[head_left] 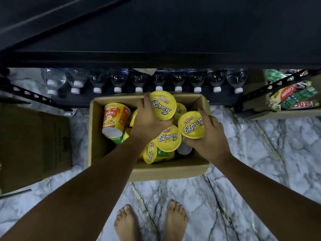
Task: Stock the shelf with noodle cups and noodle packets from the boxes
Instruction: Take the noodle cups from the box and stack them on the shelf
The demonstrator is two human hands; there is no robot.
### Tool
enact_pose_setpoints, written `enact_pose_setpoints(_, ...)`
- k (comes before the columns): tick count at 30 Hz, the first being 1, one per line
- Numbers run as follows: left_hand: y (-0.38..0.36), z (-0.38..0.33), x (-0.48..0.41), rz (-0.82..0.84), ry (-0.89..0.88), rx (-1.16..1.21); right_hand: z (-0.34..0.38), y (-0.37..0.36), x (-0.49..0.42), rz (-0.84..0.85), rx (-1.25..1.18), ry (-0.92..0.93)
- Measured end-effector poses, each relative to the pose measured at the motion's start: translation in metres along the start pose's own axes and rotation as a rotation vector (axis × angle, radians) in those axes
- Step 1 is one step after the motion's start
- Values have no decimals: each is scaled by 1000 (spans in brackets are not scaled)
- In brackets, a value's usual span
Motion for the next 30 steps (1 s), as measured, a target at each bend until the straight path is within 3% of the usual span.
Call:
enact_pose_setpoints(7,33,13,53,-26,32,-14,10,12,47,-51,-141,24)
enact_pose_setpoints(19,54,69,131,117,105,-182,67,-29,92,84,-89,229)
enact_pose_setpoints(30,44,84,120,139,62,-292,77,-56,77,130,-96,152)
Point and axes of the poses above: each hand's wrist, its own x-axis away from the middle knuckle, its own y-axis out of the back of the hand, z = x × y, the point moved 3 cm from there along -x, towards the middle knuckle, and after that the axes turned 1 degree about x, right-handed, at the moved point
